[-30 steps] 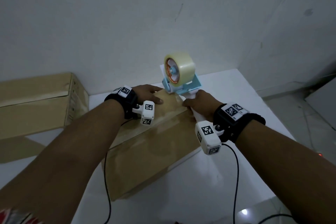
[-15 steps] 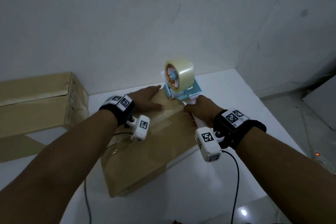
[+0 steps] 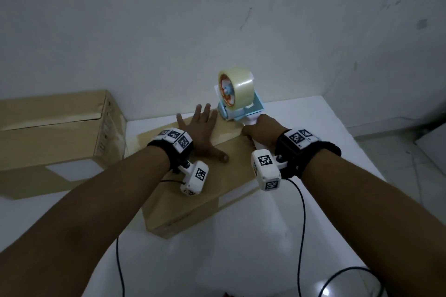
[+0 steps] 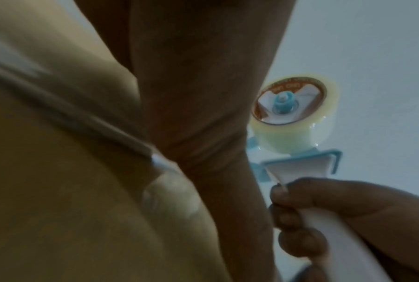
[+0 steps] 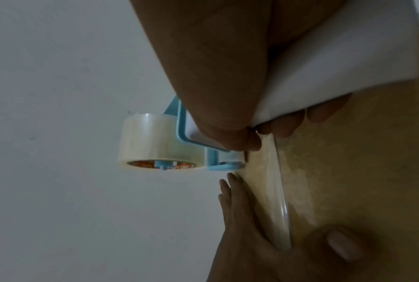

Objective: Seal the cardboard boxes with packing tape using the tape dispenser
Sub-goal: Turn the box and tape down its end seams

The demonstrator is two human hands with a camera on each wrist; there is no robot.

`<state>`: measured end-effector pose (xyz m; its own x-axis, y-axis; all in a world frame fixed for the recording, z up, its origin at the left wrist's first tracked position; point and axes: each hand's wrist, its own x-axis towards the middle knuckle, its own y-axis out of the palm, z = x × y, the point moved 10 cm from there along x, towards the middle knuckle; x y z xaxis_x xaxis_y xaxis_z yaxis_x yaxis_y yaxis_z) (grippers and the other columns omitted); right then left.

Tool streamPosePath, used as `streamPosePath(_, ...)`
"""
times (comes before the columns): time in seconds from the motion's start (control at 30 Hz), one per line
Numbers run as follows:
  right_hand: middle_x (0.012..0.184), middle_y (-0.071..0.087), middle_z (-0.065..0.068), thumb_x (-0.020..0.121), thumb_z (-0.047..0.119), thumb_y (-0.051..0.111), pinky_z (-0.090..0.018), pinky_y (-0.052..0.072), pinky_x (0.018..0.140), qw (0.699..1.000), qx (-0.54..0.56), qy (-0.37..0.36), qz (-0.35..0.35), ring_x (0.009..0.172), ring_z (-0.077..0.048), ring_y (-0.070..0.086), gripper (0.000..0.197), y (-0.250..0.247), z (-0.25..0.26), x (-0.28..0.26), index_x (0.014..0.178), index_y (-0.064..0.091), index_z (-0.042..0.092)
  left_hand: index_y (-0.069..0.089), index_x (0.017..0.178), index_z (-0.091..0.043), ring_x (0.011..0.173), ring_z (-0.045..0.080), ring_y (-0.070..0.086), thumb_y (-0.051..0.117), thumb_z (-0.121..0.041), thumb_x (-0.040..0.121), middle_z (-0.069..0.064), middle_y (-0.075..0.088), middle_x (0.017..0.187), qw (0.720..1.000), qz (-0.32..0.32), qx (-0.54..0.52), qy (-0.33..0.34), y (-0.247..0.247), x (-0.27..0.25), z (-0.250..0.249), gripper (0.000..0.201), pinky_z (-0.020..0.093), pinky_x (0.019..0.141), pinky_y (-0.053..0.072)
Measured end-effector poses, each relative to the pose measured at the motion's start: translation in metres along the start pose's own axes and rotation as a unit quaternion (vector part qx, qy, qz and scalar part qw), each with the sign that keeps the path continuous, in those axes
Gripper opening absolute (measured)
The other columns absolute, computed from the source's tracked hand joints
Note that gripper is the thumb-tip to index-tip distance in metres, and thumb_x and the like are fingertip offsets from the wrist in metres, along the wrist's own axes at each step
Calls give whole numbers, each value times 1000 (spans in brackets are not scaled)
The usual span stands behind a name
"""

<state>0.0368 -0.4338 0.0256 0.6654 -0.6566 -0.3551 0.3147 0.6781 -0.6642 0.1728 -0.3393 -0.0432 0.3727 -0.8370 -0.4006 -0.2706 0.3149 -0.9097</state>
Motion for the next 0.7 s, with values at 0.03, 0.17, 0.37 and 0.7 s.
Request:
streamPosePath(0.03,73,63,-6,85,14,63,-28,47,68,1000,-4,-4,2,73,-21,59,12,1,0,0,75,61,8,-23,151,-23,145,25,-27,56,-96,43,-2,-30,159,1000,0,-8,6,3,-1,-6,153,74,106,-10)
streamPosePath(0.17,64,60,-1,86,15,61,-24,44,60,1000,-6,2,5,63,-16,57,23,0,-5,0,63,58,11,-25,150,-26,145,23,-29,58,-95,40,-4,-29,159,999,-7,-32,3,8,-1,-11,154,76,104,-12)
streamPosePath(0.37,62,61,-5,86,12,62,-23,44,52,999,45,27,0,54,-16,55,18,1,-23,-18,68,58,9,-21,152,-27,146,22,-27,58,-95,39,-5,-27,160,1000,-5,-22,4,6,-1,-10,153,75,105,-10)
streamPosePath(0.7,59,56,-12,87,6,61,-26,45,44,984,167,58,-21,41,-19,51,12,5,-65,-68,76,56,3,-18,153,-27,148,23,-21,53,-99,33,-5,-24,161,1000,11,-9,1,4,-3,-11,157,75,107,-3)
